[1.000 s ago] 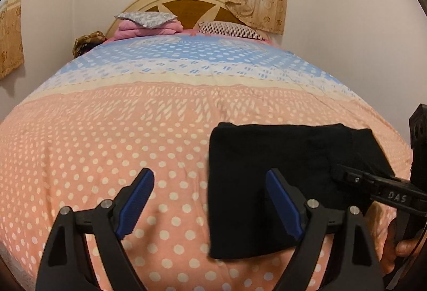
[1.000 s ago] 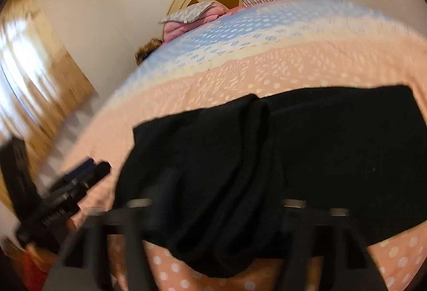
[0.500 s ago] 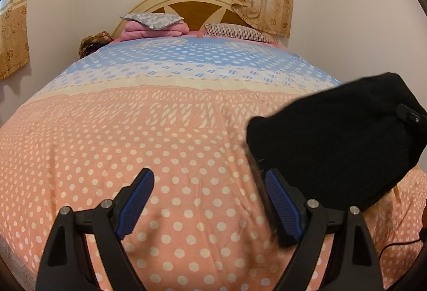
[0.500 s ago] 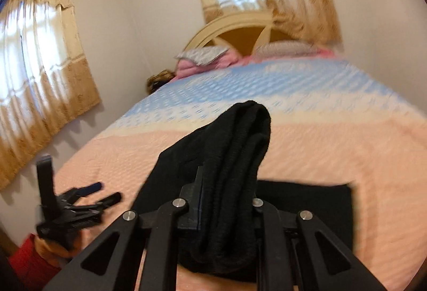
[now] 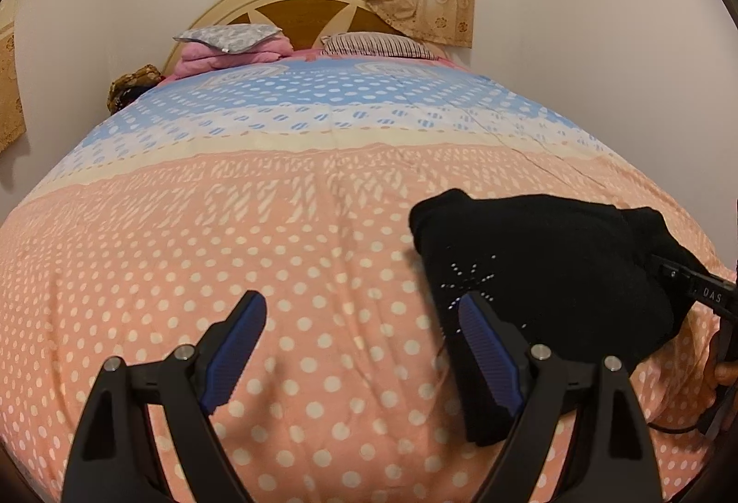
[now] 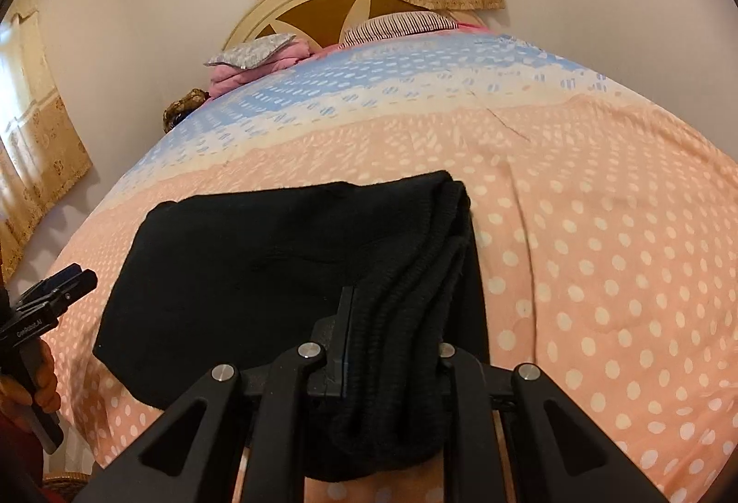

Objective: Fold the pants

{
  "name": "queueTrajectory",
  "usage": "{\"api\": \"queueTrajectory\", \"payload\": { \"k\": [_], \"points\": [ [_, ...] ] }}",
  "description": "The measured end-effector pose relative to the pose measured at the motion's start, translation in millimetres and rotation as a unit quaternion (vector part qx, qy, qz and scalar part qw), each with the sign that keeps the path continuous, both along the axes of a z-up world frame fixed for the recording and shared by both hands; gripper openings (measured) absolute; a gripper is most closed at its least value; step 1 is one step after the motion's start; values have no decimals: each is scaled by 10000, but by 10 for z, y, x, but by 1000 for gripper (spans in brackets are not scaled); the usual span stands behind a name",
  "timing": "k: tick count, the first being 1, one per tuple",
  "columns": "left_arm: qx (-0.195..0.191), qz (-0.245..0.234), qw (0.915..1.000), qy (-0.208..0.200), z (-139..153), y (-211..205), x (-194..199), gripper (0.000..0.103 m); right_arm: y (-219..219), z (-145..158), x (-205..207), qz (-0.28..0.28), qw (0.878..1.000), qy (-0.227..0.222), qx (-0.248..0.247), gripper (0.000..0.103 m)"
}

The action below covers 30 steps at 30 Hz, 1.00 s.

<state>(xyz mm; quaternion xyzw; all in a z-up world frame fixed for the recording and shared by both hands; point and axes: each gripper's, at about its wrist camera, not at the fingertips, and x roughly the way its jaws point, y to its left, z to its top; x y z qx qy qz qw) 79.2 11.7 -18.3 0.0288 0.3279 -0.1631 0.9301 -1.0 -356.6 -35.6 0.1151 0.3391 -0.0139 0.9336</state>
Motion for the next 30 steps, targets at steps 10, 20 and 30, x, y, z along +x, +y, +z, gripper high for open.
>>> {"api": "queueTrajectory", "payload": {
  "k": [10, 20, 30],
  "points": [
    [-45, -129, 9999, -18, 21, -133, 18, 88, -86, -45, 214, 265, 9995, 18, 147, 16],
    [10, -305, 9994, -161, 105, -280, -12, 88, -602, 148, -10, -72, 9923, -227, 1213, 33],
    [384, -438, 9982, -174, 74, -802, -86, 88, 69, 479, -344, 81, 9980, -602, -182, 32]
  ]
}}
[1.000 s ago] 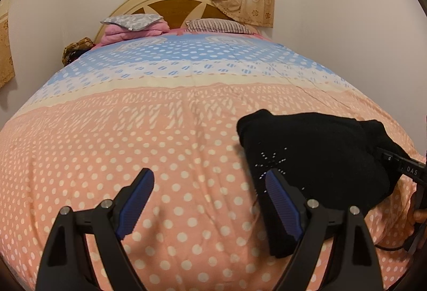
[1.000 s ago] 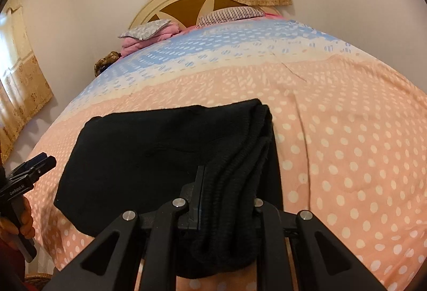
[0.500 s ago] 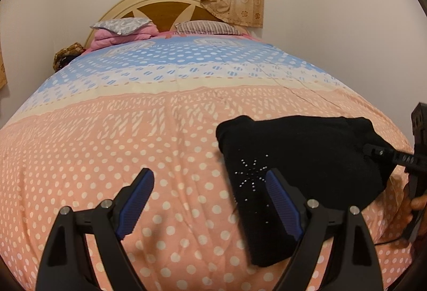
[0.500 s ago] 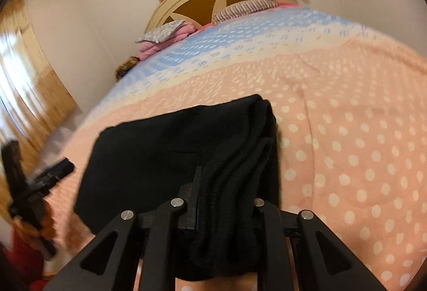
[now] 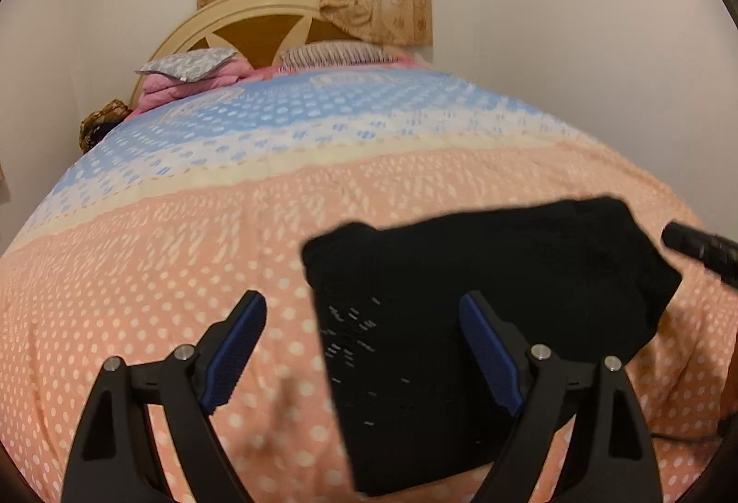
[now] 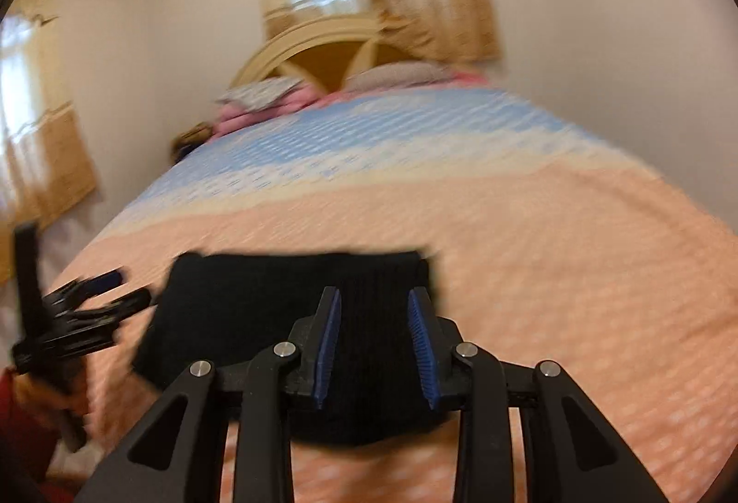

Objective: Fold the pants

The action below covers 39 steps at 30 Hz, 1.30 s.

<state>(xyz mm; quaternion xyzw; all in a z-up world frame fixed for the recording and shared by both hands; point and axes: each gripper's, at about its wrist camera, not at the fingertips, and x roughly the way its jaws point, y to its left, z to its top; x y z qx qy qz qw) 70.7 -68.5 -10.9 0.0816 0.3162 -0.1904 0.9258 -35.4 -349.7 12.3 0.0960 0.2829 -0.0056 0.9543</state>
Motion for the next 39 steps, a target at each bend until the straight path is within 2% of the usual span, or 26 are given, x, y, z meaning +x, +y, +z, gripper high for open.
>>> {"api": "queueTrajectory", "payload": {
  "k": [2, 4, 6, 8, 11, 14, 17, 20, 21, 23, 25, 29, 32, 37, 39],
  "points": [
    [231, 55, 9994, 234, -147, -110, 18, 89, 115, -189, 76, 31, 9994, 341, -67, 32],
    [465, 119, 9980, 417, -299, -172, 36, 89, 117, -463, 170, -160, 9962, 846, -87, 32],
    [432, 263, 9977, 445, -350, -142, 53, 95, 55, -528, 129, -235, 9977, 617, 136, 32],
    [403, 414, 9970, 520, -334, -97, 74, 103, 22, -535, 124, -253, 9976, 596, 241, 32],
    [306, 473, 9962, 662, -322, -44, 86, 103, 29, -510, 96, -279, 9976, 558, 301, 32],
    [399, 471, 9964, 576, -275, -23, 30, 103, -21, -471, 62, -301, 9972, 474, 500, 32],
    [489, 480, 9966, 456, -214, -34, -28, 103, -84, -369, 1, -485, 9952, 261, 808, 32],
    [484, 498, 9967, 417, -164, -50, -11, 103, -87, -216, -58, -634, 9954, -53, 718, 33],
    [484, 506, 9967, 399, -148, -51, -22, 103, -71, -177, -60, -652, 9954, -96, 688, 34],
    [495, 515, 9969, 341, -111, -63, -43, 103, -23, -129, -38, -644, 9954, -141, 702, 45],
    [541, 508, 9968, 309, -84, -73, -62, 103, 47, -116, -21, -651, 9954, -155, 686, 70],
    [619, 563, 9958, 381, -86, -81, -59, 103, 210, -132, 29, -636, 9968, -184, 442, 71],
    [601, 601, 9951, 505, -91, -60, -70, 103, 273, -140, 26, -875, 9961, -87, -6, 71],
    [439, 369, 9972, 475, -37, -117, -134, 103, 194, -195, -1, -1078, 9940, 177, -111, 71],
    [317, 237, 9978, 536, -20, -136, -138, 103, 84, -233, -25, -1117, 9934, 218, 112, 71]
  ]
}}
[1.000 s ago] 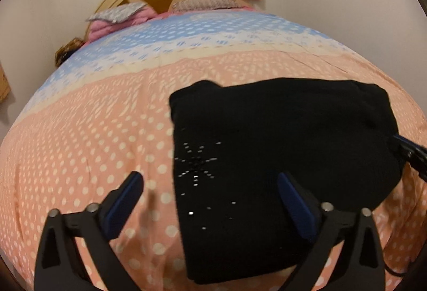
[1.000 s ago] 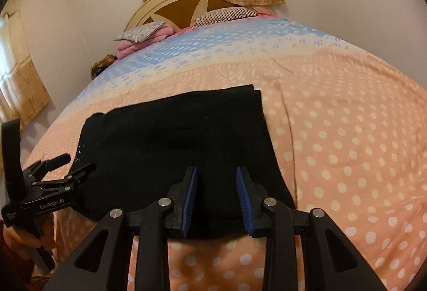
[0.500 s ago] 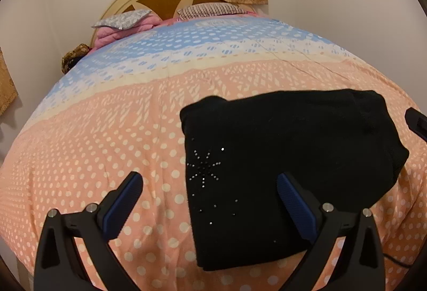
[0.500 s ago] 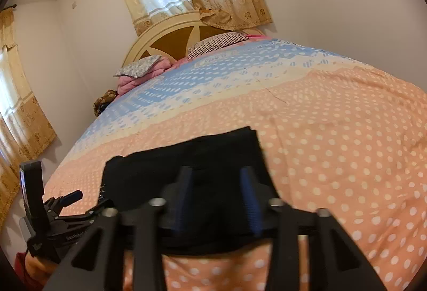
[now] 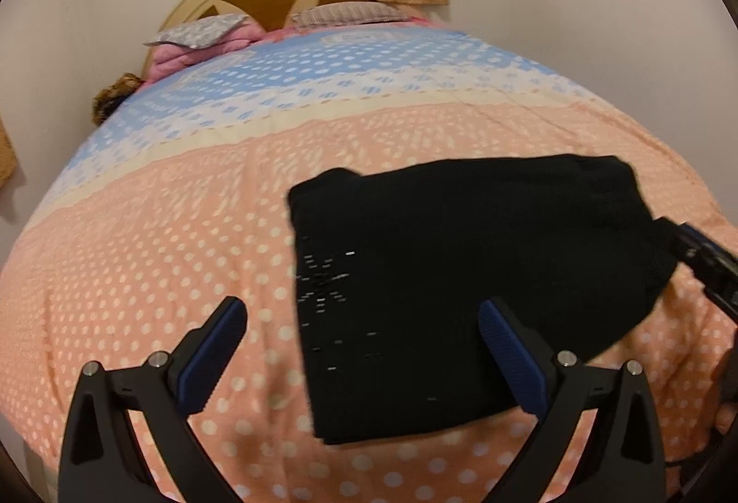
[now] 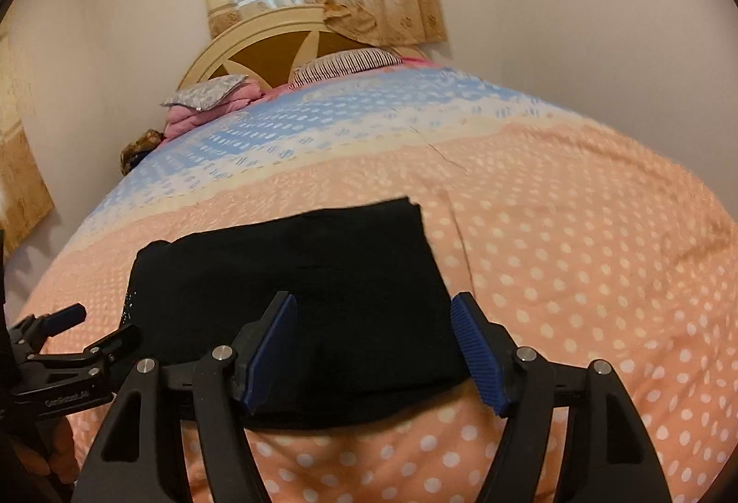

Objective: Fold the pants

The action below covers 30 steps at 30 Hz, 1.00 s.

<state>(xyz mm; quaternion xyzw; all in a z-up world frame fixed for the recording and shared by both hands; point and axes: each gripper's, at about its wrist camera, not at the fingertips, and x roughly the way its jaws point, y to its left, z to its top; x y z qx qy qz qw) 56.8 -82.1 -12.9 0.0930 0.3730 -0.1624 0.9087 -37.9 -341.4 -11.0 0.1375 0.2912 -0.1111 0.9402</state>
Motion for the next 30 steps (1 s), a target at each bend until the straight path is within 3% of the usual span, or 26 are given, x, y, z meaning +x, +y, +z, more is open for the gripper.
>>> {"api": "queueTrajectory", "payload": {
  "k": [3, 8, 19, 24, 27, 30],
  "points": [
    [-196, -32, 9996, 187, -35, 1, 44, 103, -132, -58, -16, -84, 9998, 31, 191, 71],
    [15, 60, 9994, 354, -172, -60, 99, 103, -156, -195, 32, -69, 9993, 203, 291, 71],
    [329, 142, 9993, -81, -107, -98, 6, 103, -195, -151, -46, -150, 9995, -32, 272, 71],
    [-9, 131, 9999, 9, -77, -22, 75, 103, -251, -91, 51, -56, 9992, -124, 388, 71],
    [-364, 81, 9989, 276, -122, -8, 205, 103, -320, -148, 233, -68, 9991, 129, 397, 71],
    [-514, 90, 9971, 548, -214, -31, 273, 103, -358, -332, 340, 97, 9958, 385, 827, 71]
  ]
}}
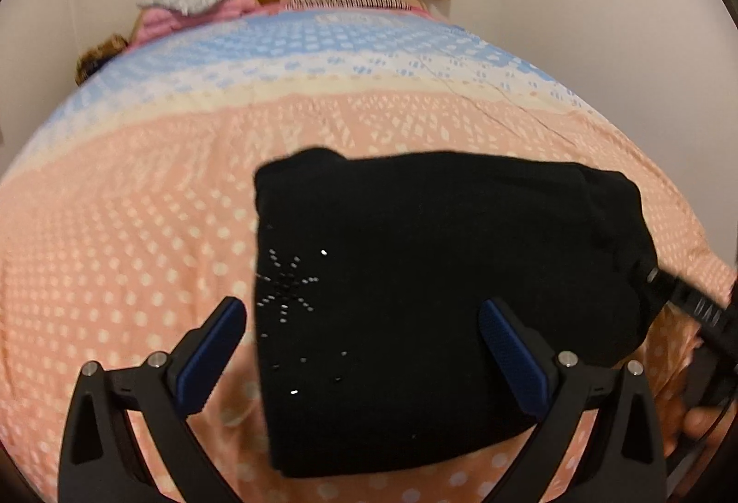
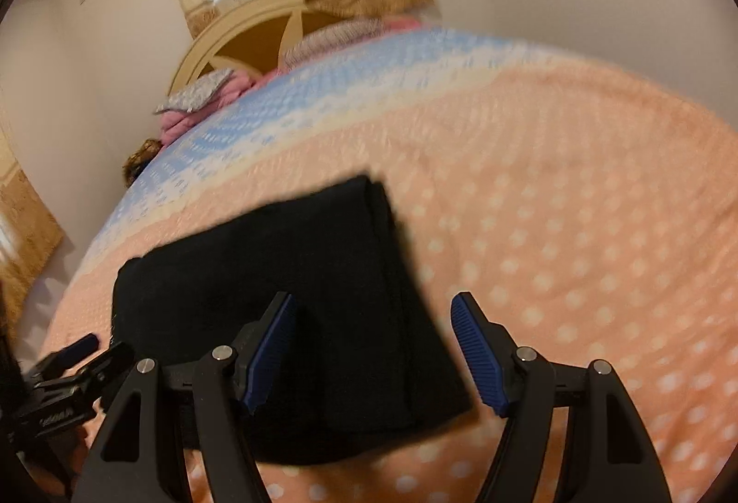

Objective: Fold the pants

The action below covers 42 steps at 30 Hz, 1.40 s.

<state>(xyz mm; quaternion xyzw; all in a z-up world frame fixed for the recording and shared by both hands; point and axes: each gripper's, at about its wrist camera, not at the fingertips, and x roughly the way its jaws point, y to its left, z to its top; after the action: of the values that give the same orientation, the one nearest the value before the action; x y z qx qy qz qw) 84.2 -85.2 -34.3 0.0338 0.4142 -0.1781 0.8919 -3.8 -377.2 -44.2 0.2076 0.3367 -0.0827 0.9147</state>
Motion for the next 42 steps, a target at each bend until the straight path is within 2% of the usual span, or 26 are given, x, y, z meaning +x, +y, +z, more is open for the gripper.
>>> {"api": "queueTrajectory", "payload": {
  "k": [1, 3, 7, 11, 12, 13, 15, 20, 23, 26, 29, 32, 35, 42],
  "points": [
    [-93, 30, 9999, 135, -36, 13, 28, 103, 11, -68, 27, 55, 9999, 126, 72, 71],
    [-338, 77, 9988, 335, -77, 62, 53, 103, 49, -60, 14, 53, 9999, 87, -65, 71],
    [-946, 185, 9918, 844, -184, 206, 105, 103, 38, -80, 2, 64, 9999, 72, 38, 71],
    [-1091, 161, 9903, 843, -184, 238, 68, 103, 119, -79, 0, 209, 9996, 124, -156, 70],
    [-1123, 167, 9899, 849, -182, 237, 62, 102, 159, -75, 5, 253, 9992, 150, -276, 65],
    [-1187, 196, 9890, 862, -180, 252, 45, 100, 184, -70, 2, 293, 9989, 168, -336, 61],
    [-1257, 177, 9883, 850, -161, 264, 6, 87, 233, -56, 9, 367, 9981, 189, -456, 56],
    [-1094, 48, 9920, 629, -66, 213, -64, 47, 287, -39, 6, 447, 9971, 185, -589, 49],
    [-1125, 120, 9916, 625, -67, 266, -25, 29, 373, -19, -12, 479, 9951, 162, -853, 42],
    [-1112, 152, 9923, 531, -33, 288, -42, 24, 516, 9, -32, 489, 9893, 130, -1365, 37],
    [-764, 95, 9969, 172, 37, 208, -136, 21, 613, 43, -57, 450, 9839, 54, -1730, 33],
    [-607, 96, 9981, -97, 105, 190, -182, 16, 622, 110, -108, 396, 9828, -139, -1798, 31],
    [-481, 44, 9982, -363, 188, 176, -219, 16, 648, 165, -144, 377, 9805, -285, -1909, 31],
    [-446, 5, 9977, -516, 242, 208, -246, 14, 683, 235, -208, 313, 9793, -472, -1944, 31]
  ]
}}
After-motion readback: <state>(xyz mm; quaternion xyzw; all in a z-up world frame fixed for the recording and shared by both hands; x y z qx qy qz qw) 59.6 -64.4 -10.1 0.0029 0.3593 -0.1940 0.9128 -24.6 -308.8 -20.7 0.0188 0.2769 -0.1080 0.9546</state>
